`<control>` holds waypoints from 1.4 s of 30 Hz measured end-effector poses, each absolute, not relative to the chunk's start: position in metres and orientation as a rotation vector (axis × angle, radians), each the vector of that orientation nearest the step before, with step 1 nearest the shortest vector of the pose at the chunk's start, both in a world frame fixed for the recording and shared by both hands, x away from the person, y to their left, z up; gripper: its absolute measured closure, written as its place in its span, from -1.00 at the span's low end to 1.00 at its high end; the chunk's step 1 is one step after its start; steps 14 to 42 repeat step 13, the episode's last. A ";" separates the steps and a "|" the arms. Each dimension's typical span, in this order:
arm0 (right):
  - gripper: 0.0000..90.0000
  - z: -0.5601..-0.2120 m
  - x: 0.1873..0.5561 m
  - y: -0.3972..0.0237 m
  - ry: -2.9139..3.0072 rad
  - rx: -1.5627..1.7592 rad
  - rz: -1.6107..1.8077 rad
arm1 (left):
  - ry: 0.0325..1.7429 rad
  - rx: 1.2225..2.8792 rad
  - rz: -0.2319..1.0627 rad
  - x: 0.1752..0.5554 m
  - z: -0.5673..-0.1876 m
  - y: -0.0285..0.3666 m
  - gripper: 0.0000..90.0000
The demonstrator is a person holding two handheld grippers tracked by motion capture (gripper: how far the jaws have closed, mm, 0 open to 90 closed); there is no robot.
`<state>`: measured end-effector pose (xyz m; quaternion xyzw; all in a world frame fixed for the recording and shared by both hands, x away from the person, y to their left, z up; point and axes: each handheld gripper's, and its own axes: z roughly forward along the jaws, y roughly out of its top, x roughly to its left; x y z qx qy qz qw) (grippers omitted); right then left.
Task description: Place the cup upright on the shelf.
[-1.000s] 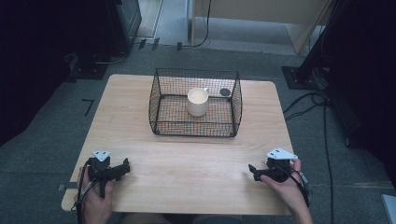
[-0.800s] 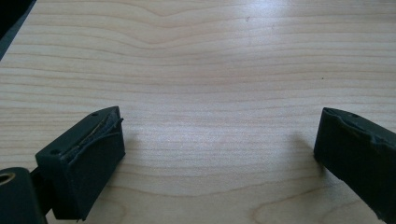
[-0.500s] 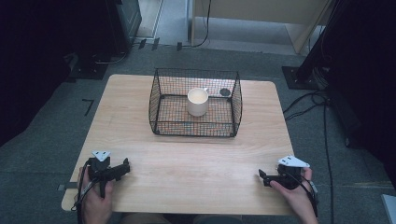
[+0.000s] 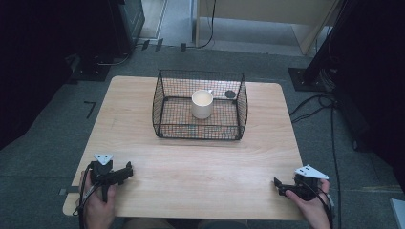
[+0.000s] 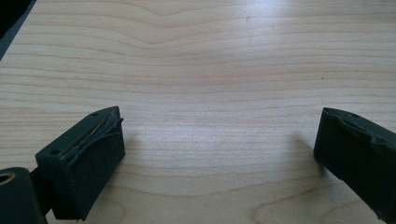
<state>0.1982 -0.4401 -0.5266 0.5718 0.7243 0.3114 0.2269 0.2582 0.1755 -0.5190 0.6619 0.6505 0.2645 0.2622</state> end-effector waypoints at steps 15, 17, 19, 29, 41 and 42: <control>-0.92 -0.526 0.192 -0.447 1.934 1.622 0.847 | 1.760 1.791 0.715 0.258 -0.519 0.176 -0.96; -0.92 -0.526 0.192 -0.447 1.934 1.622 0.847 | 1.760 1.791 0.715 0.258 -0.519 0.176 -0.96; -0.92 -0.526 0.192 -0.447 1.934 1.622 0.847 | 1.760 1.791 0.715 0.258 -0.519 0.176 -0.96; -0.92 -0.526 0.192 -0.447 1.934 1.622 0.847 | 1.760 1.791 0.715 0.258 -0.519 0.176 -0.96; -0.92 -0.526 0.192 -0.447 1.934 1.622 0.847 | 1.760 1.791 0.715 0.258 -0.519 0.176 -0.96; -0.92 -0.526 0.192 -0.447 1.934 1.622 0.847 | 1.760 1.791 0.715 0.258 -0.519 0.176 -0.96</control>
